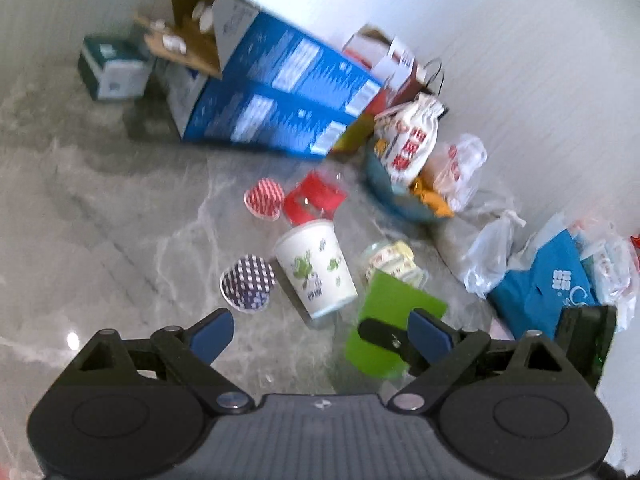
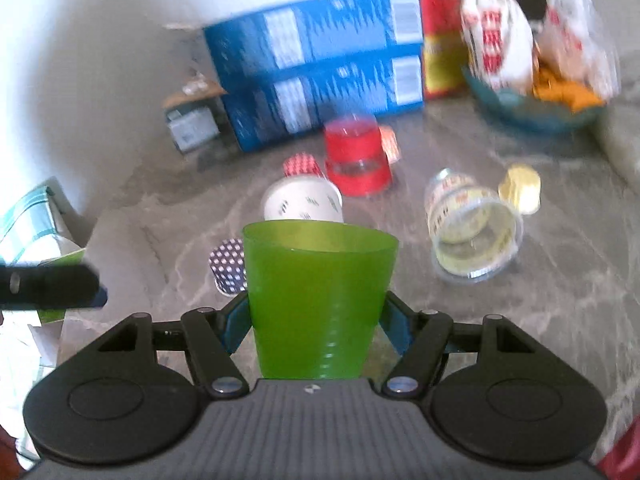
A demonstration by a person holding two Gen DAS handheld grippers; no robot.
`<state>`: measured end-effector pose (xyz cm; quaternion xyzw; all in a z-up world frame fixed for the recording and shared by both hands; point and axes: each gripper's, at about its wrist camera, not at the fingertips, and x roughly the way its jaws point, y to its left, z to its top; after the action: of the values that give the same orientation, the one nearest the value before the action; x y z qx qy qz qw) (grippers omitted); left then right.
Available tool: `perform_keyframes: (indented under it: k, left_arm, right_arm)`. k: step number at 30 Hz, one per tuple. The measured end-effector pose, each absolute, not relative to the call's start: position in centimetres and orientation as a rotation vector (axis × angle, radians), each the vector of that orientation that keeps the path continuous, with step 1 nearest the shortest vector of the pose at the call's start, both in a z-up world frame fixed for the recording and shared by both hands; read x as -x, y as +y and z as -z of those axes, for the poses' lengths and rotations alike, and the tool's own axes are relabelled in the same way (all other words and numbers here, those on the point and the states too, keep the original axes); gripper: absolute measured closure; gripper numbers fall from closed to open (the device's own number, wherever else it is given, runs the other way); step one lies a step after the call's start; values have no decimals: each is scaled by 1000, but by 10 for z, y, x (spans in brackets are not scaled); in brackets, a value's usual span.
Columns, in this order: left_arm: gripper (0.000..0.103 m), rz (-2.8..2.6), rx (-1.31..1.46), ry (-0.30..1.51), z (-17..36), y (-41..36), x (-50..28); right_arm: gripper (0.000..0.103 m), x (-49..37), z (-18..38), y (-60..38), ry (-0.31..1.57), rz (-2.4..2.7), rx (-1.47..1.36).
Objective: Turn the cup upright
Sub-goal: 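Grasp the green cup with the right gripper while the left gripper releases it, then lower the green cup upright onto the table and open the right gripper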
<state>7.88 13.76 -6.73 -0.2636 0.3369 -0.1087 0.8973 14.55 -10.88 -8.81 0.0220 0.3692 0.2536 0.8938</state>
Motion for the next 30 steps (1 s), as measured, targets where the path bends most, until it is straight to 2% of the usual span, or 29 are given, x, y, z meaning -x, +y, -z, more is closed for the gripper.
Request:
perform_keyframes:
  k: [9, 19, 30]
  left_arm:
    - [3, 110, 437, 425, 64, 113, 14]
    - [1, 46, 506, 349, 71, 105, 131]
    - [1, 31, 545, 325, 87, 110, 171]
  right_arm:
    - [34, -77, 99, -148, 443, -572, -80]
    - [34, -29, 138, -135, 335, -452, 7]
    - [34, -24, 153, -108, 269, -407, 82]
